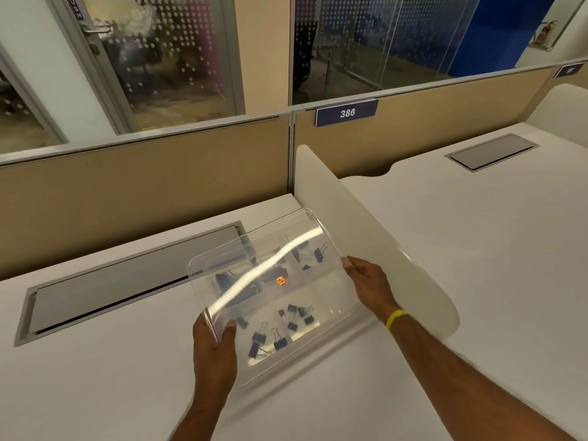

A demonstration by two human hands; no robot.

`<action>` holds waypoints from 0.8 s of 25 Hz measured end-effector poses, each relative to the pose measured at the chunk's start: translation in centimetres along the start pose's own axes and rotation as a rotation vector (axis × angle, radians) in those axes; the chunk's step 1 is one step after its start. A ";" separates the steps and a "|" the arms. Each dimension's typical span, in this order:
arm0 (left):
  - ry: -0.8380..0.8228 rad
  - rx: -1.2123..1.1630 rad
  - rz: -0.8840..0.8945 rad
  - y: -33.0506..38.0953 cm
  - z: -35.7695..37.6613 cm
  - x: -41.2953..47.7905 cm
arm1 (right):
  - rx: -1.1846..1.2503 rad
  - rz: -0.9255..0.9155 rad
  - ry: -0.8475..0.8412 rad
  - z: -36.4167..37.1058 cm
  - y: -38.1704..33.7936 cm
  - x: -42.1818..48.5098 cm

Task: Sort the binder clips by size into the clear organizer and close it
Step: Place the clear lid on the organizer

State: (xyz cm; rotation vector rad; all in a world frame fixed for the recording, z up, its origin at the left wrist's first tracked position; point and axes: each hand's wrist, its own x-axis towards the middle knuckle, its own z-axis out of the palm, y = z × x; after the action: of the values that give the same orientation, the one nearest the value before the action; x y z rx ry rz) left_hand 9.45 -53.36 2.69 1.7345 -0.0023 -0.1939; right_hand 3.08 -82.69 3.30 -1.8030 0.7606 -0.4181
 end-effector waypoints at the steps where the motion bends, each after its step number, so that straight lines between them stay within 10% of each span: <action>1: 0.002 0.006 -0.004 -0.2 -0.2 -0.1 | 0.013 0.009 -0.004 0.1 0.2 -0.2; 20: 0.058 0.174 0.030 -2.4 -1.0 1.0 | 0.018 -0.010 0.119 1.7 1.4 -1.0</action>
State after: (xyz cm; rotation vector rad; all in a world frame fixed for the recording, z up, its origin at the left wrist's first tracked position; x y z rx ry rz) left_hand 10.27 -52.03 0.39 1.9120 -0.0027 -0.1246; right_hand 2.94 -81.09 1.53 -1.7782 0.8270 -0.5408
